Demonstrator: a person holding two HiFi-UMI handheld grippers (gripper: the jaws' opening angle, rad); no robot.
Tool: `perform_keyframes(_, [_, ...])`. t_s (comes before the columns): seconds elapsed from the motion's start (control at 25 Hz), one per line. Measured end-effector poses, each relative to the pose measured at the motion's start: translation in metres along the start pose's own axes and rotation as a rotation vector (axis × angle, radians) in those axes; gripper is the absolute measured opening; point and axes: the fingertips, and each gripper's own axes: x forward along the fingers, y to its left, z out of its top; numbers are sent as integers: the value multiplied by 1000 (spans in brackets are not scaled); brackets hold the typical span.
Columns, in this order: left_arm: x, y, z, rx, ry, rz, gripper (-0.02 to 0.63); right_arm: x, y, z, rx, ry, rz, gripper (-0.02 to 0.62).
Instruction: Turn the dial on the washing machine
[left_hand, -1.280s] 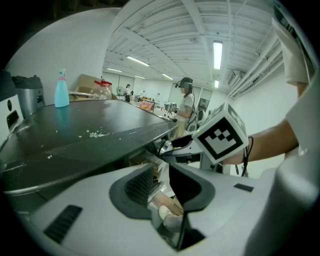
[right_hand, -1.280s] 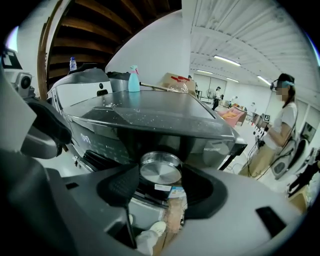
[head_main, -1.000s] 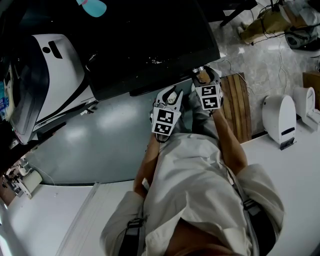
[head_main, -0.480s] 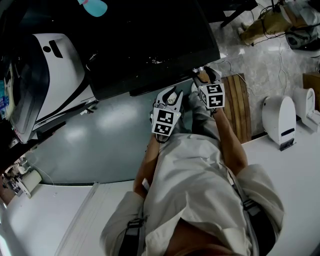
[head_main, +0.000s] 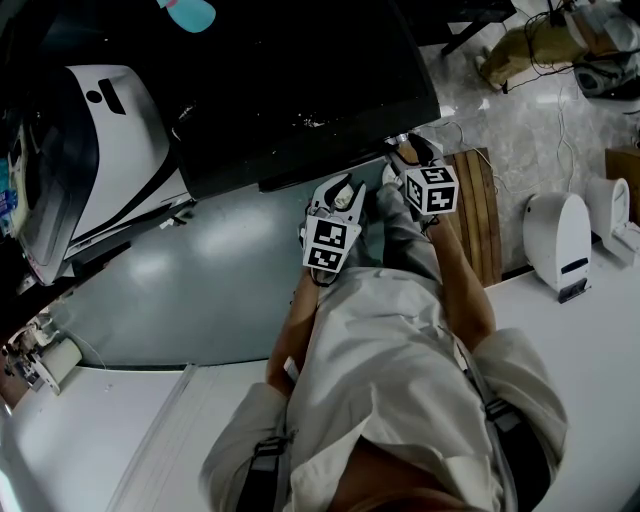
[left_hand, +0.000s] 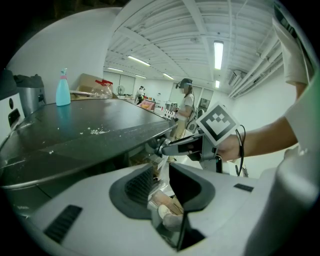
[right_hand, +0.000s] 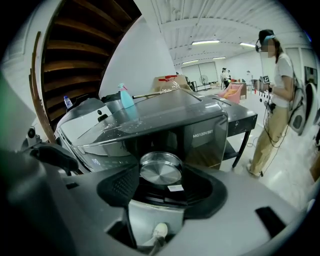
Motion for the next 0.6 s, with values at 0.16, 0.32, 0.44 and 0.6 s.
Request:
perform_keyframes(0.16, [1,0,0,-1,1,-1,107,0,-1,0,32,-6,19,262])
perform_keyframes(0.32, [1,-1,-1,-2,2,-3,107,0,-2,0,65,-16,40,262])
perform_keyframes(0.44, [1,-1,0,-3,2,-4,107,0,-2,0,85,-22,53,263])
perform_keyframes(0.6, [1,-1,-1,-2,6,-6,107,0,-2,0,122,-30,73,264])
